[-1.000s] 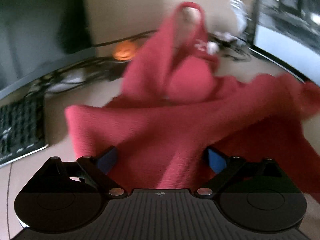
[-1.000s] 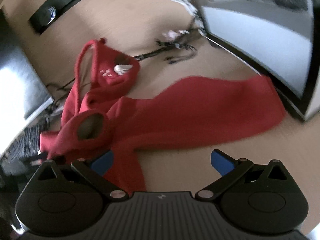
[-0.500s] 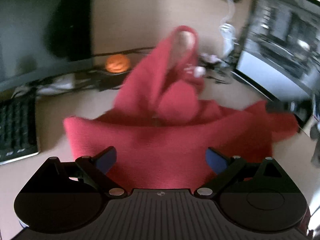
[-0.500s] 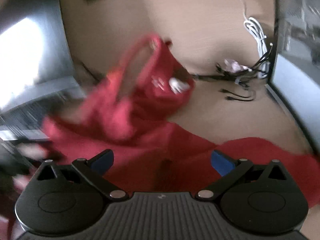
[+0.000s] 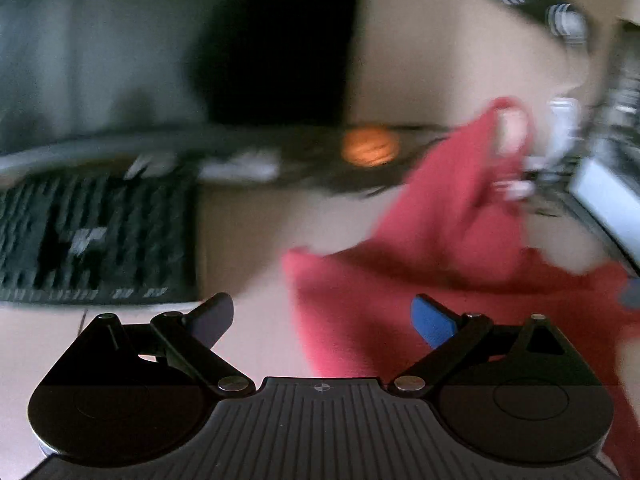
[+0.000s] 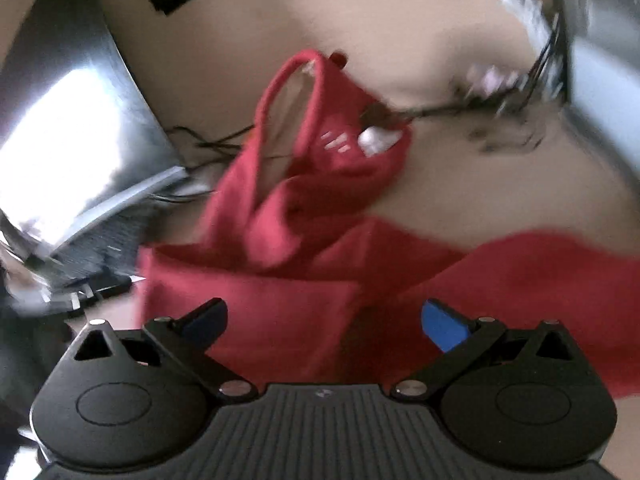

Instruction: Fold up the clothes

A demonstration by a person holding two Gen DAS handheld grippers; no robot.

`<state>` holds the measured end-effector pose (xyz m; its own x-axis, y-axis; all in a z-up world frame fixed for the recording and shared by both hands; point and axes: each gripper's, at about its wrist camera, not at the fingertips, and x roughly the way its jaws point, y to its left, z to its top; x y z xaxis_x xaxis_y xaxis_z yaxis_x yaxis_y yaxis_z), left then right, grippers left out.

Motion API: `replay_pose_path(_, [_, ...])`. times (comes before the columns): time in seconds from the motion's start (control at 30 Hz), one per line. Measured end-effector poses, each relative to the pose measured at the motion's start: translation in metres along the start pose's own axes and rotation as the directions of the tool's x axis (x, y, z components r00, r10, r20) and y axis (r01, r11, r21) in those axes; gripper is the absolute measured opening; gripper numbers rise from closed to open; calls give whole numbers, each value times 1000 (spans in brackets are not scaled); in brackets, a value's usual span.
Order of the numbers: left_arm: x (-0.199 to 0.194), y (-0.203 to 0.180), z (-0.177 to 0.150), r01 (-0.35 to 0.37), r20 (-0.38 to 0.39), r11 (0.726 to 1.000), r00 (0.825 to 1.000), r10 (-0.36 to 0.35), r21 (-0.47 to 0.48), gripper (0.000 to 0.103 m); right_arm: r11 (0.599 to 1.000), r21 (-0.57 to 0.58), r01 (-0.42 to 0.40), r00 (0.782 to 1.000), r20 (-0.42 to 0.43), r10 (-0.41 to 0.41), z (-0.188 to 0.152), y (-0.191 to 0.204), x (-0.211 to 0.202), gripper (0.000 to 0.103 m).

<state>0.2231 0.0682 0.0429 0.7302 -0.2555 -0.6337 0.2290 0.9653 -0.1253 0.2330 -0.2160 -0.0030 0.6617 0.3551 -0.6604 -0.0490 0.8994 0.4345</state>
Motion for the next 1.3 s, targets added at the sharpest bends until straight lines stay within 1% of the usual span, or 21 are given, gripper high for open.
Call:
replay_pose_path(0.03, [-8, -9, 0, 54, 7, 998, 998, -55, 39, 99, 999, 19, -29, 999, -15, 29, 1, -1, 6, 103])
replay_pose_path(0.1, [-14, -29, -7, 154, -35, 981, 988, -151, 118, 99, 997, 28, -72, 997, -36, 73, 0, 1, 18, 103])
replay_pose_path(0.13, [-14, -38, -14, 156, -59, 974, 987, -148, 167, 99, 995, 39, -94, 994, -53, 96, -1, 1, 26, 103])
replay_pose_path(0.2, [-13, -56, -30, 119, -92, 955, 991, -97, 273, 99, 987, 66, -149, 985, -75, 154, -1, 1, 38, 103])
replay_pose_path(0.27, [-8, -67, -45, 49, -112, 934, 994, -10, 355, 99, 974, 86, -208, 974, -76, 215, 4, 5, 48, 103])
replay_pose_path(0.37, [2, -69, -57, -39, -127, 909, 987, 101, 415, 99, 958, 84, -276, 960, -35, 279, 23, 18, 58, 103])
replay_pose_path(0.47, [7, -60, -53, -136, -99, 904, 977, 191, 404, 100, 956, 41, -291, 957, 11, 291, 34, 28, 53, 103])
replay_pose_path(0.57, [4, -48, -38, -244, -37, 907, 961, 273, 343, 100, 957, -6, -289, 957, 37, 289, 36, 34, 44, 103])
replay_pose_path(0.63, [1, -42, -33, -271, -21, 906, 956, 293, 325, 100, 958, -36, -286, 956, 54, 287, 38, 38, 38, 103])
replay_pose_path(0.67, [0, -41, -32, -260, -23, 909, 959, 283, 324, 100, 957, -52, -284, 956, 62, 287, 38, 39, 34, 103])
replay_pose_path(0.7, [-3, -43, -35, -213, -36, 918, 971, 238, 333, 99, 957, -67, -282, 955, 71, 287, 39, 41, 31, 103])
replay_pose_path(0.73, [-5, -46, -39, -148, -54, 927, 983, 178, 345, 99, 956, -82, -280, 955, 79, 286, 40, 43, 28, 103])
replay_pose_path(0.8, [-11, -53, -46, -18, -93, 931, 994, 56, 366, 99, 973, -47, -225, 973, 36, 227, 23, 30, 33, 103])
replay_pose_path(0.83, [-14, -60, -51, 33, -105, 920, 994, 9, 392, 99, 979, -28, -204, 978, 33, 205, 15, 23, 29, 103])
replay_pose_path(0.93, [-22, -85, -63, 148, -127, 863, 987, -98, 484, 99, 989, 29, -142, 990, 25, 141, -6, 1, 15, 103])
replay_pose_path(1.0, [-25, -94, -62, 187, -123, 848, 982, -145, 496, 99, 993, 32, -110, 992, 57, 108, -9, -4, 0, 103])
replay_pose_path(1.07, [-22, -95, -55, 157, -79, 868, 988, -136, 471, 99, 996, 35, -79, 993, 90, 76, -12, -8, -15, 103])
replay_pose_path(1.13, [-10, -86, -40, 95, -28, 925, 995, -91, 367, 99, 999, 24, -43, 991, 126, 40, -12, -8, -29, 103])
replay_pose_path(1.2, [9, -73, -23, 69, -8, 977, 998, -69, 204, 100, 1000, 8, -4, 990, 140, 3, -11, -8, -35, 103])
replay_pose_path(1.23, [21, -66, -15, 60, -10, 991, 998, -60, 123, 100, 1000, 1, 16, 989, 147, -16, -11, -7, -38, 103])
replay_pose_path(1.3, [40, -64, -3, 79, -34, 997, 996, -78, 23, 100, 998, -14, 56, 985, 162, -53, -10, -7, -44, 103])
